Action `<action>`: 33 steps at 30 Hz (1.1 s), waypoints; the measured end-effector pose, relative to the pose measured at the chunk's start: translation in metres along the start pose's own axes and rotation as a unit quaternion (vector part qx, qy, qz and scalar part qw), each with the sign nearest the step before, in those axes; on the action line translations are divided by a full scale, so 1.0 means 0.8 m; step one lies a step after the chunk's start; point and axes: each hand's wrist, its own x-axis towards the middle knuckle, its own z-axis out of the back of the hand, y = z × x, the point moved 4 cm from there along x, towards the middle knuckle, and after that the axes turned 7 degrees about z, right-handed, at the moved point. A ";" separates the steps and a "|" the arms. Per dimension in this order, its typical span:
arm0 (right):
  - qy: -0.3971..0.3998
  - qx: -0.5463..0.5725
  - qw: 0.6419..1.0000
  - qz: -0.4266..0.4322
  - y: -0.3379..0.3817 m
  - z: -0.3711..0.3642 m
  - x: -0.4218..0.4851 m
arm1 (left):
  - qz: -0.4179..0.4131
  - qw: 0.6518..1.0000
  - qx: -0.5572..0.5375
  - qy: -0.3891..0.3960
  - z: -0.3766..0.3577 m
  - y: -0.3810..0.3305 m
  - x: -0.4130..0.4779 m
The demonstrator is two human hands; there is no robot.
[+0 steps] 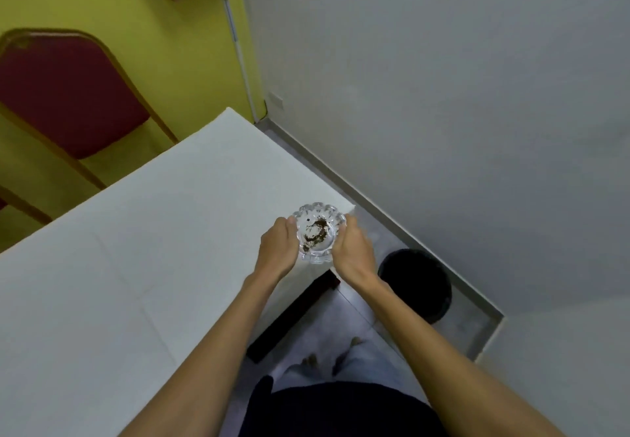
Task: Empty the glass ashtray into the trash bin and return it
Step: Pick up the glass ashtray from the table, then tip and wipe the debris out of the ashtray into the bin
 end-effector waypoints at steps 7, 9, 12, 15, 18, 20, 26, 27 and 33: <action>-0.071 -0.017 0.995 -0.073 -0.087 0.089 -0.037 | -0.085 0.993 0.044 0.075 -0.107 -0.065 -0.024; -0.085 -0.021 0.991 -0.097 -0.116 0.114 -0.047 | -0.116 0.987 0.071 0.080 -0.143 -0.086 -0.034; -0.104 -0.030 0.984 -0.140 -0.167 0.148 -0.060 | -0.132 0.980 0.091 0.114 -0.205 -0.117 -0.050; -0.120 -0.026 0.977 -0.173 -0.222 0.173 -0.068 | -0.138 0.977 0.089 0.133 -0.267 -0.135 -0.061; -0.133 -0.028 0.975 -0.176 -0.279 0.190 -0.068 | -0.158 0.970 0.109 0.148 -0.322 -0.150 -0.065; -0.136 -0.028 0.974 -0.178 -0.317 0.191 -0.063 | -0.165 0.965 0.126 0.158 -0.358 -0.147 -0.058; -0.142 0.031 0.970 -0.197 -0.451 0.134 -0.033 | -0.152 0.958 0.158 0.186 -0.474 -0.081 -0.001; -0.140 0.040 0.970 -0.195 -0.475 0.119 -0.027 | -0.147 0.958 0.164 0.186 -0.494 -0.064 0.010; -0.174 0.041 0.962 -0.207 -0.630 0.015 0.024 | -0.141 0.956 0.179 0.183 -0.617 0.046 0.090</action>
